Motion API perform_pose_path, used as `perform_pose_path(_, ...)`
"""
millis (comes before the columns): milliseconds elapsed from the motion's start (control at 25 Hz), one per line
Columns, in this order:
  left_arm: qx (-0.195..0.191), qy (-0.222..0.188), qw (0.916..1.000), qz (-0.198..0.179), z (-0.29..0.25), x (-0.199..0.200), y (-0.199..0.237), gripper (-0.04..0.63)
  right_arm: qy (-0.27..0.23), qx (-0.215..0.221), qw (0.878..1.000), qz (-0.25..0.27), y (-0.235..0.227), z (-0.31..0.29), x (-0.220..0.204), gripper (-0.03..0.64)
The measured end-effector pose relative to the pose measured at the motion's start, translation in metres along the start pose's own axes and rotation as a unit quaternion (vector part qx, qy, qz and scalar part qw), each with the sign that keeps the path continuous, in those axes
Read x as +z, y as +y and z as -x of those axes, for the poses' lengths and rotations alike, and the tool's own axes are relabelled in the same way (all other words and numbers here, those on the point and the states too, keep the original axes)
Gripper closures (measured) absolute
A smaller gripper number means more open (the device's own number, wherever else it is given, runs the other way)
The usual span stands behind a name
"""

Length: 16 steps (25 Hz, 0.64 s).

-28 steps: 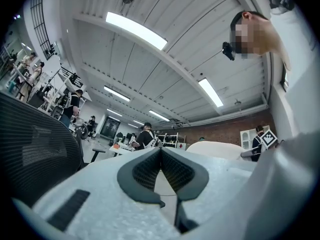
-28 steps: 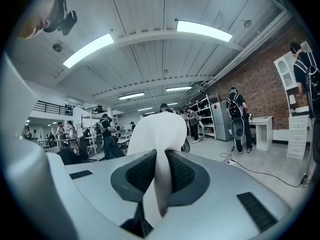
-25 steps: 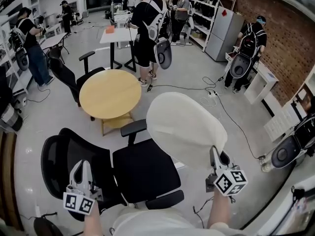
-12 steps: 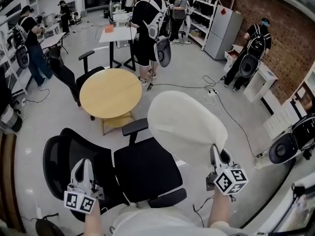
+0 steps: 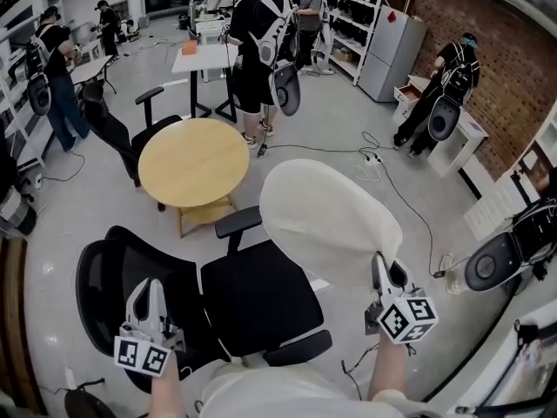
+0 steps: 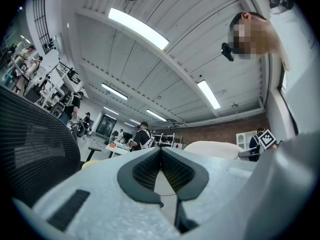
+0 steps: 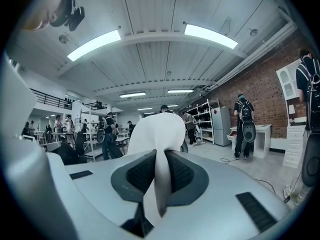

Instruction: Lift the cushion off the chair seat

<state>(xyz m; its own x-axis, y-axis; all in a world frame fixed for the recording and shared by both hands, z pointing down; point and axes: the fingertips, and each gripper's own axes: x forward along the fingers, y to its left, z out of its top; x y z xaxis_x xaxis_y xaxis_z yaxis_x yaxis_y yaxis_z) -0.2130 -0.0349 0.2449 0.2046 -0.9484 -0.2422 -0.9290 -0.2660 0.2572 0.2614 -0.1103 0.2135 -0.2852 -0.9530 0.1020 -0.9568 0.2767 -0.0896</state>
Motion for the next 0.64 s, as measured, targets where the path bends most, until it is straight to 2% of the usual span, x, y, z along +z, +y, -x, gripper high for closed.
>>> perform_pose_path(640, -0.026, 0.017, 0.9995, 0.013, -0.007, -0.009, 0.005, 0.580, 0.002, -0.001, 1.000, 0.017, 0.025, -0.005, -0.001, 0.568)
